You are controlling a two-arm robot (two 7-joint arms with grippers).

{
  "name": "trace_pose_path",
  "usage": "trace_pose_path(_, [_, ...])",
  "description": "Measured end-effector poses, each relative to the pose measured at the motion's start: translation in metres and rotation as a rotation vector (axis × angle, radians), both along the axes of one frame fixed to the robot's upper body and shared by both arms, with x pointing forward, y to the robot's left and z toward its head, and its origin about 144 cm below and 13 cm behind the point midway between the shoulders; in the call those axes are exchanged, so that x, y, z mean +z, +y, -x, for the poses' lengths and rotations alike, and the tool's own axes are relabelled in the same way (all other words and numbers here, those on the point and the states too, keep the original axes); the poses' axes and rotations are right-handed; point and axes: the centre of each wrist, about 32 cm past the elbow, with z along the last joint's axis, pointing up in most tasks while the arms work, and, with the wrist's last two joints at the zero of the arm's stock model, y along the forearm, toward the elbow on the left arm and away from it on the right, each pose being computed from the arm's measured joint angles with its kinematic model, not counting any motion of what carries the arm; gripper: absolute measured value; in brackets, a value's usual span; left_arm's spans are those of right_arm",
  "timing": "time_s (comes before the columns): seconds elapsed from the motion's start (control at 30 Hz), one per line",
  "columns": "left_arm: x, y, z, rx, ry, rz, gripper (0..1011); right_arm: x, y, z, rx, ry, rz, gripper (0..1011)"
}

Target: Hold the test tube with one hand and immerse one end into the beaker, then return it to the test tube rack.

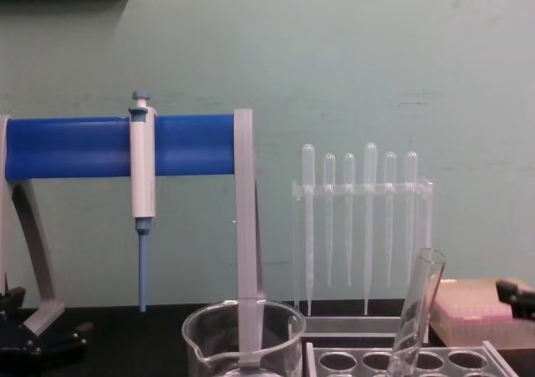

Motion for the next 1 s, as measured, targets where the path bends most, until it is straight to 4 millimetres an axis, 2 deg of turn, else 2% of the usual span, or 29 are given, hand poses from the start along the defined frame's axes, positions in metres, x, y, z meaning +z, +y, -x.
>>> trace_pose_path(0.23, [0.0, 0.0, 0.0, 0.0, 0.0, 0.0, 1000, 0.03, -0.011, 0.018, 0.137, 0.027, -0.082, 1003])
trace_pose_path(0.37, [0.0, 0.0, 0.0, 0.0, 0.0, 0.0, 1000, 0.035, -0.014, 0.026, 0.235, 0.065, -0.111, 1003])
trace_pose_path(0.63, [0.0, 0.0, 0.0, 0.0, 0.0, 0.0, 1000, 0.033, -0.015, 0.031, 0.47, 0.174, -0.147, 1003])
trace_pose_path(1.0, [0.0, 0.0, 0.0, 0.0, 0.0, 0.0, 1000, 0.027, -0.006, 0.024, 0.556, 0.212, -0.146, 1003])
